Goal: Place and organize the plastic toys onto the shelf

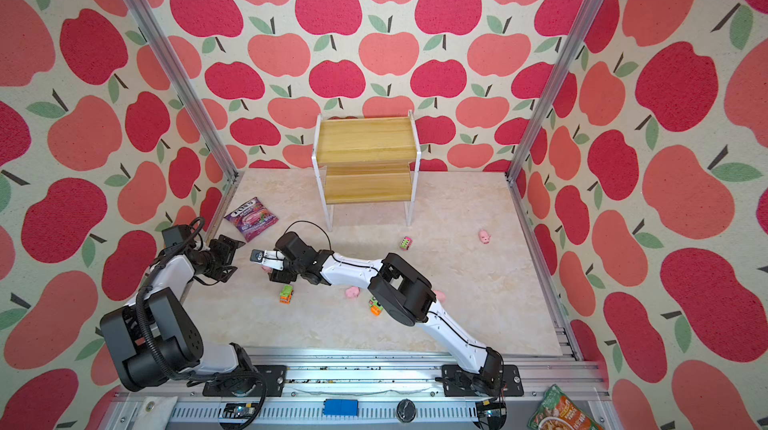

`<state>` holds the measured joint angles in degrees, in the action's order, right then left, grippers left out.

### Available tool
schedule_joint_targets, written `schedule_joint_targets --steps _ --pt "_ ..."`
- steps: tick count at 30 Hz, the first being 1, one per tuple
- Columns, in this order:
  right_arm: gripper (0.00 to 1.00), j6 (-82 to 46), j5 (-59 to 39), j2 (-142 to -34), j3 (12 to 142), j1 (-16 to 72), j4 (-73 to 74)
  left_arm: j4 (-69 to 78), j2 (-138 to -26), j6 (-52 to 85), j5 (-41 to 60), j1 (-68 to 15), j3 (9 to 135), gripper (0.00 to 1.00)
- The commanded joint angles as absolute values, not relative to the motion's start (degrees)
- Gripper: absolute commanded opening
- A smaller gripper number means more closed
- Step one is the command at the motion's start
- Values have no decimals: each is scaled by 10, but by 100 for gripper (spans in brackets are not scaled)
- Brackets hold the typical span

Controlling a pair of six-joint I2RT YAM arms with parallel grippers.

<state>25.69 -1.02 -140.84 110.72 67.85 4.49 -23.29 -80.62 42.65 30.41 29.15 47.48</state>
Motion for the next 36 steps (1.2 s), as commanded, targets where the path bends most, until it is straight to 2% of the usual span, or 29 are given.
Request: schedule_joint_targets --steps 1,5,13,23,31,36 --pt "75 250 -18 -1439 1155 686 52 -222 -803 437 288 294 464 83" --pt "72 239 -18 -1476 1196 686 43 -223 -803 437 285 294 468 82" --pt "58 219 -8 -1531 1268 686 3 -225 -801 439 267 293 470 80" --pt "27 203 -1 -1530 1281 685 -28 -221 -798 436 264 289 473 79" --pt "9 133 -10 -1351 1076 671 95 -244 -771 406 233 246 501 78" --pt "8 46 -9 -1208 878 655 193 -260 -742 370 220 200 505 78"
